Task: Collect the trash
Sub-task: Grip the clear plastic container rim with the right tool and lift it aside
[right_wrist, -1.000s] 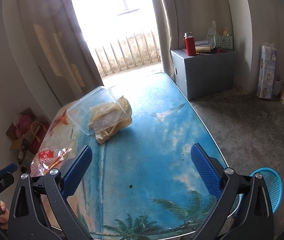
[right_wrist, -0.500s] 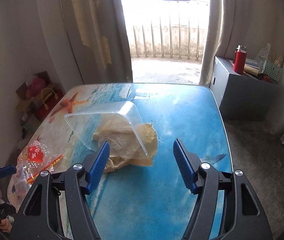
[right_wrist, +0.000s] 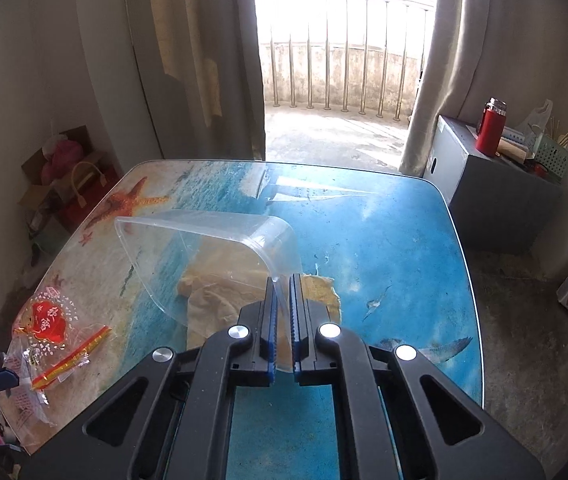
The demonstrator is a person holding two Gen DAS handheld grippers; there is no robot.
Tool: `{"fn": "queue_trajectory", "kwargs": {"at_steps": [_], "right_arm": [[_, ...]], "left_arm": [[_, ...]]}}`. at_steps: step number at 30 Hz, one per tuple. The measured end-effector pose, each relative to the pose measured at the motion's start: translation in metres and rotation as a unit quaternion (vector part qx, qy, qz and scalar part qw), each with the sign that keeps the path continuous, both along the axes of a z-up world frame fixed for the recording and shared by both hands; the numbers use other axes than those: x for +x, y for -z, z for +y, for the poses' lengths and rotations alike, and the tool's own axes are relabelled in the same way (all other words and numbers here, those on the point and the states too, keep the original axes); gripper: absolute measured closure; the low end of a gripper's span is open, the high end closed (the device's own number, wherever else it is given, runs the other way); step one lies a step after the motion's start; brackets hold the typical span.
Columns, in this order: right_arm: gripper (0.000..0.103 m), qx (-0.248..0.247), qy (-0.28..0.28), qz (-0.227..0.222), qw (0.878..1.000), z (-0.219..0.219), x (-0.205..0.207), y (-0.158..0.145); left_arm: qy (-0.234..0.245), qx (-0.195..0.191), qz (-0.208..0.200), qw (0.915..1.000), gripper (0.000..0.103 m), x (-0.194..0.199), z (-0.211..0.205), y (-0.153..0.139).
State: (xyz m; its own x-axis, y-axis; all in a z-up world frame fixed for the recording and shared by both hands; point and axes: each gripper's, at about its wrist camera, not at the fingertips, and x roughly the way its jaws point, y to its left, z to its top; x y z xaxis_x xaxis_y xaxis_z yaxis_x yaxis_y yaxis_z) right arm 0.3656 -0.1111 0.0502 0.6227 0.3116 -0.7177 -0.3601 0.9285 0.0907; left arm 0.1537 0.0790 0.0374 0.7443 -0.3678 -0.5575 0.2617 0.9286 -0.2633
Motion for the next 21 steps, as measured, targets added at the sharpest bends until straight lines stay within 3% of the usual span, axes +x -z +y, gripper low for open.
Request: {"fn": "queue_trajectory", "kwargs": {"at_steps": [8,12,17,21], "right_arm": [[0.099,0.095,0.031,0.040,0.994,-0.031,-0.015,-0.028],[0.099,0.150,0.058,0.081,0.984,-0.066,-0.038,-0.035],[0.099,0.214,0.102,0.168,0.957,-0.122,-0.075,-0.016],[0.098,0.259,0.150,0.238,0.924,-0.165,-0.103,0.018]], "left_arm": [[-0.002,-0.007,-0.009,0.9999,0.045,-0.014,0.001,-0.008],[-0.005,-0.008,-0.007,0.9999,0.046,-0.021,0.001,-0.011],[-0.006,-0.003,-0.003,1.0000,0.046,-0.030,0.001,-0.011],[-0.003,0.005,0.009,0.9999,0.046,-0.034,-0.001,-0.006]]}}
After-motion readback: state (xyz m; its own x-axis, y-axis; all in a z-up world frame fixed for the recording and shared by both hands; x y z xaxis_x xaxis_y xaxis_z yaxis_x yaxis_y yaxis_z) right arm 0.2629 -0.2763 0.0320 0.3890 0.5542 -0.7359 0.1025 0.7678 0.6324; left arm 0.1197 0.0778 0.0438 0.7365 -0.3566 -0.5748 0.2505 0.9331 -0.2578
